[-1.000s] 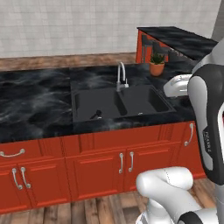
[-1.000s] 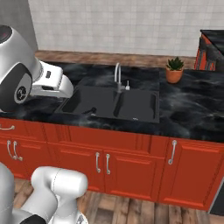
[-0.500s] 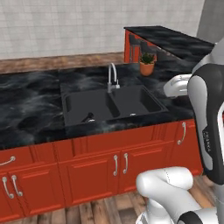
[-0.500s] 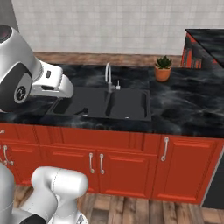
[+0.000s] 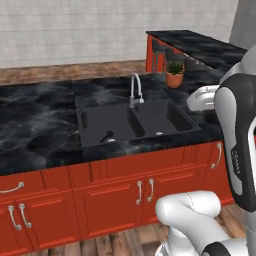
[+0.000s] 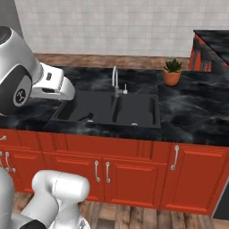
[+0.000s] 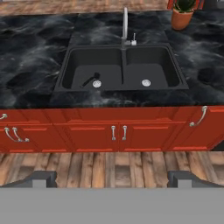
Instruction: Pick up the dish brush and bar soap from the sink, and place them back in the cabinet, and close the cabinet door.
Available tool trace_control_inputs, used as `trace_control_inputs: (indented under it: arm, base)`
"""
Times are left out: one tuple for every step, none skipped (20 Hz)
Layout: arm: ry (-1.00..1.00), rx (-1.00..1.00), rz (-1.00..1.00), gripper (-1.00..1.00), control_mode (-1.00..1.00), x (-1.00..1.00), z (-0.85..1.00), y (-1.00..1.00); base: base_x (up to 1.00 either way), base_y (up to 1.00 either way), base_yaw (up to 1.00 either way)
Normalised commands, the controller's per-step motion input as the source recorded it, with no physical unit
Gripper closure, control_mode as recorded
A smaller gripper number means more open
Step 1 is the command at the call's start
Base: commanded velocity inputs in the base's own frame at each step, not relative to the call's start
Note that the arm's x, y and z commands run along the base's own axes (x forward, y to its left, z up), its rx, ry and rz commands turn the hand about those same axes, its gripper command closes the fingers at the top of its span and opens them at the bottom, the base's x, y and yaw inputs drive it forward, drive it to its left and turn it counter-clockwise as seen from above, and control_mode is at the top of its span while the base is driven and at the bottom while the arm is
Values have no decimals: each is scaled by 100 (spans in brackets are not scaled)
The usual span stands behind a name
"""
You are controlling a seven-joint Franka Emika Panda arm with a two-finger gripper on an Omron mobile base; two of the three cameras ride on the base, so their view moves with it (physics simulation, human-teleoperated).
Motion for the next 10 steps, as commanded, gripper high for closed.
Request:
trace_control_inputs:
  arm:
    - [0, 0, 0, -100, 100, 0, 0, 0]
    - [0, 0, 0, -100, 100, 0, 0, 0]
    - [0, 0, 0, -100, 100, 0, 0, 0]
    - [0, 0, 0, -100, 100, 0, 0, 0]
    - [0, 0, 0, -100, 100, 0, 0, 0]
    - [0, 0, 0, -100, 100, 0, 0, 0]
    - [0, 0, 0, -100, 100, 0, 0, 0]
    - [0, 0, 0, -100, 100, 0, 0, 0]
    - [0, 0, 0, -100, 100, 0, 0, 0]
    - [0, 0, 0, -100, 100, 0, 0, 0]
  base:
    - [41, 0, 28]
    - [44, 0, 29]
    - [44, 0, 34]
    - [43, 0, 35]
    - [45, 0, 32]
    - [41, 0, 29]
    - [44, 0, 25]
    - [34, 0, 18]
    - [28, -1, 4]
    - [32, 0, 0]
